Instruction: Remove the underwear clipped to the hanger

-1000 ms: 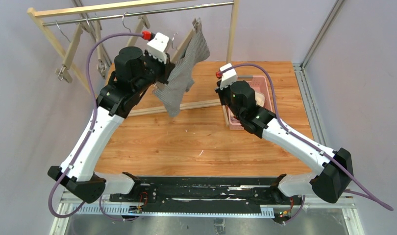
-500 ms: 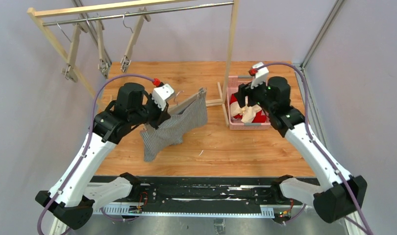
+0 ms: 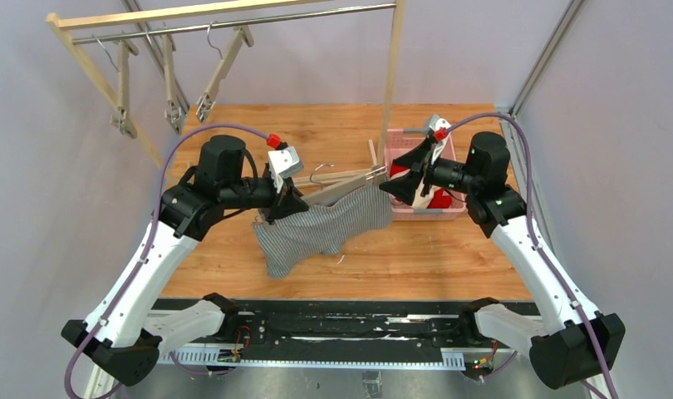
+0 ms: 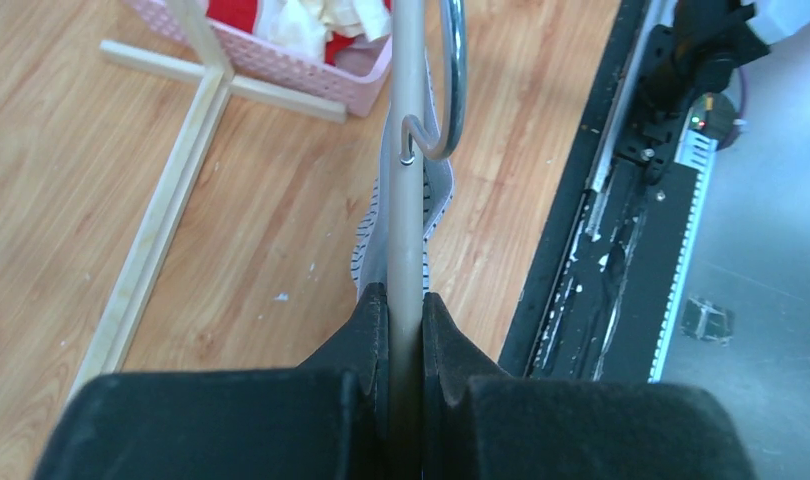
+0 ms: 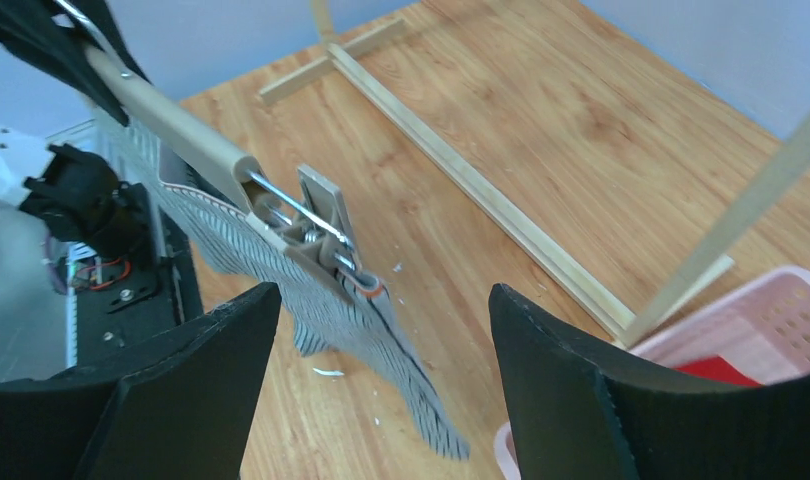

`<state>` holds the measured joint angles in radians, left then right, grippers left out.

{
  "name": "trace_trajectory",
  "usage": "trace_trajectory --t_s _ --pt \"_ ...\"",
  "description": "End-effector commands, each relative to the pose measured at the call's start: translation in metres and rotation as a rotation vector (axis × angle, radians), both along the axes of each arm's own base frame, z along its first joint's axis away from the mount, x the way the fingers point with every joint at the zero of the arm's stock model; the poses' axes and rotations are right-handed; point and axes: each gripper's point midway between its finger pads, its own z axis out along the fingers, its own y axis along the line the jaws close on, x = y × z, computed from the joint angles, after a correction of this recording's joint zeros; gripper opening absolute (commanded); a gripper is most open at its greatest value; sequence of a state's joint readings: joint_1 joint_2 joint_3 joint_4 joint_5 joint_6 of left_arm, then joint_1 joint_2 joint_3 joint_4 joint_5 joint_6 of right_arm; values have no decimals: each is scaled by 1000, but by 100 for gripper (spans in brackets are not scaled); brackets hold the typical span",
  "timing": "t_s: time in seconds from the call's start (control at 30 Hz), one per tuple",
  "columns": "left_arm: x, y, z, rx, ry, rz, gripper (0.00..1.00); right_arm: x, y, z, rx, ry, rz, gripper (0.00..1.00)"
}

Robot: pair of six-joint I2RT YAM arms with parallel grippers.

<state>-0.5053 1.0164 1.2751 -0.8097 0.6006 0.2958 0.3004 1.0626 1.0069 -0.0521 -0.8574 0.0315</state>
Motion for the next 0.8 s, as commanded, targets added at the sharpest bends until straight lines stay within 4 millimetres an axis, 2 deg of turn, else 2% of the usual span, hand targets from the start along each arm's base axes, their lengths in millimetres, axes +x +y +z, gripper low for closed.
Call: trace_trajectory --t_s 0.0,0.3,0.4,0.5,0.53,0.6,0.67,0.7,0.77 --pt "-8 -15 30 -83 -57 -108 0 -15 9 36 71 -68 118 78" --pt "-8 -17 29 -86 -40 -110 0 -19 17 51 132 -54 185 73" --pt "-6 -18 30 -94 -42 -108 0 -15 19 48 141 -27 181 72" --pt "-6 -19 33 -105 -44 -111 0 -13 21 44 144 -4 188 66" --pt "-7 -19 33 -108 -44 -112 0 -13 21 43 147 -1 190 61" --pt "-6 -20 35 -114 -47 -110 0 -14 22 41 151 5 200 38" --pt "-5 -21 37 -120 -49 -105 0 -13 23 40 154 9 197 5" --pt "-4 -21 38 -124 -52 -104 0 -12 23 39 153 12 191 1" --pt "-3 -21 40 -131 -57 -97 0 -11 22 39 150 4 185 0"
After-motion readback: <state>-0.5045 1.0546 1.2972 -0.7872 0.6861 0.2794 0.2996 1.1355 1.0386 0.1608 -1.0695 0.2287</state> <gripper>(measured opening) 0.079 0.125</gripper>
